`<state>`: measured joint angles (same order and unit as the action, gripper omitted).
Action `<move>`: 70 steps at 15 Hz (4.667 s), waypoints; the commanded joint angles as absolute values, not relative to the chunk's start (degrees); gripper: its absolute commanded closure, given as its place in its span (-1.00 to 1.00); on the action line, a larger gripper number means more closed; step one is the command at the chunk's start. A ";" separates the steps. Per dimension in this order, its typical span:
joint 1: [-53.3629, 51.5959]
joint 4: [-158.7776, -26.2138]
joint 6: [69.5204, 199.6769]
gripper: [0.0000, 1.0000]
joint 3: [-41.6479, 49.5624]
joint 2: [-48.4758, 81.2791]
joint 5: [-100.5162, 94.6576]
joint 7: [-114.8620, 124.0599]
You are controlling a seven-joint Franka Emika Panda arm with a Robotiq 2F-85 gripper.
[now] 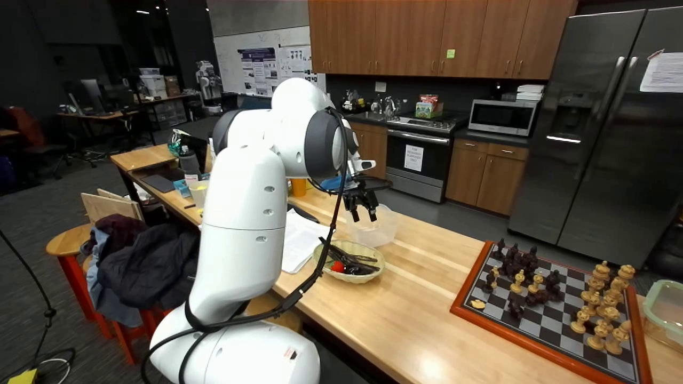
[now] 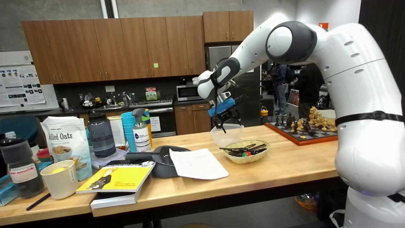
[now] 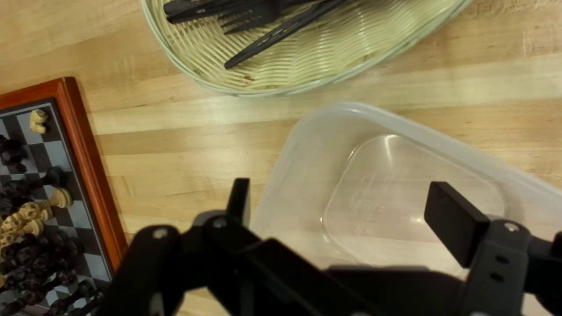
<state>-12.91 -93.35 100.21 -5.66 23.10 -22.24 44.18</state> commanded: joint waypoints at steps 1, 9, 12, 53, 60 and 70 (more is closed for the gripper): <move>-13.44 -90.20 98.20 -1.00 -3.97 25.25 -20.57 42.98; -14.87 -90.24 104.23 -1.00 -2.03 27.87 -22.20 48.00; -15.32 -90.95 107.60 -1.00 -1.16 28.11 -22.51 50.25; -9.05 -107.37 131.02 0.94 1.38 18.30 -16.43 54.55; -7.35 -116.88 145.87 0.97 1.36 14.15 -8.74 49.94; -5.26 -130.33 160.46 0.96 1.92 8.43 0.00 45.89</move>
<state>-6.54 -124.47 156.89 1.87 12.73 -2.92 48.44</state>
